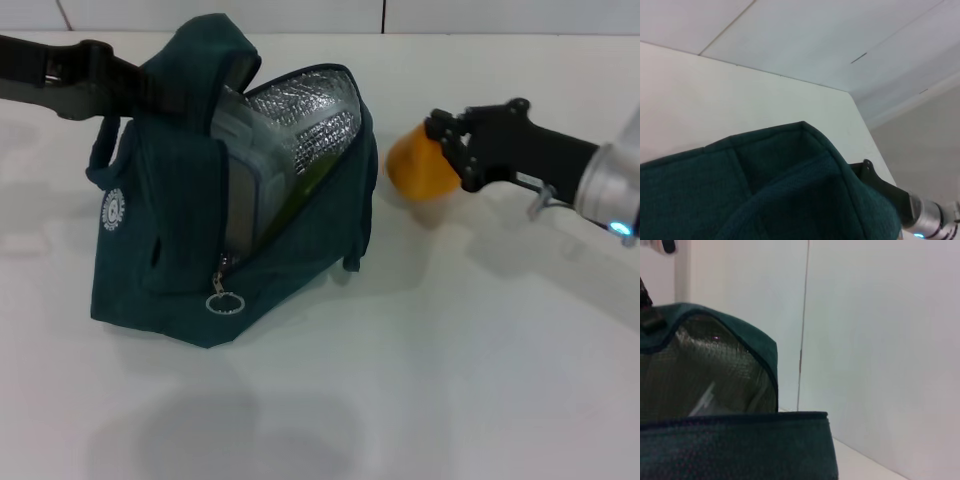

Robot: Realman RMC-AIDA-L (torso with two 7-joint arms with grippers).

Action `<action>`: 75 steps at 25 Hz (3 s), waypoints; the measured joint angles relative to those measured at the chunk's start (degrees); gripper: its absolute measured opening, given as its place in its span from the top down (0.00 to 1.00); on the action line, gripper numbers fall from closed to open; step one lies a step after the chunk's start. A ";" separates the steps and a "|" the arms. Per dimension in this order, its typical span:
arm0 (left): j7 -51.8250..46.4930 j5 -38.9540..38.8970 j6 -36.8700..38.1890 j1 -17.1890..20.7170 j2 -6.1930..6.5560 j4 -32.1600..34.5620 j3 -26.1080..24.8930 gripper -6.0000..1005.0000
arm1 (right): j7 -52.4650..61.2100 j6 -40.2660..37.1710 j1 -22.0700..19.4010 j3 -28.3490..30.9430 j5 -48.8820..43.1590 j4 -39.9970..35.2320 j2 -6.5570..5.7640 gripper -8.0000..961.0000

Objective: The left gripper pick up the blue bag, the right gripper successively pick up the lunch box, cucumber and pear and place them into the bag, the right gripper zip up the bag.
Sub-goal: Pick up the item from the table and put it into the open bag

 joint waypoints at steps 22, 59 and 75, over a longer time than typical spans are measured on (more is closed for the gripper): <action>-0.52 -0.23 0.18 -0.54 -0.64 -0.18 0.14 0.95 | 8.22 -24.17 -4.19 18.36 0.01 -2.82 -0.86 0.96; 0.17 0.01 0.09 -0.23 -0.84 -0.17 0.30 0.95 | 17.41 -22.77 11.63 -4.21 -0.01 -0.94 0.03 0.96; 0.37 0.13 0.09 -0.20 -1.00 -0.17 0.40 0.95 | 17.41 -20.41 12.22 -5.23 0.90 -0.93 0.03 0.95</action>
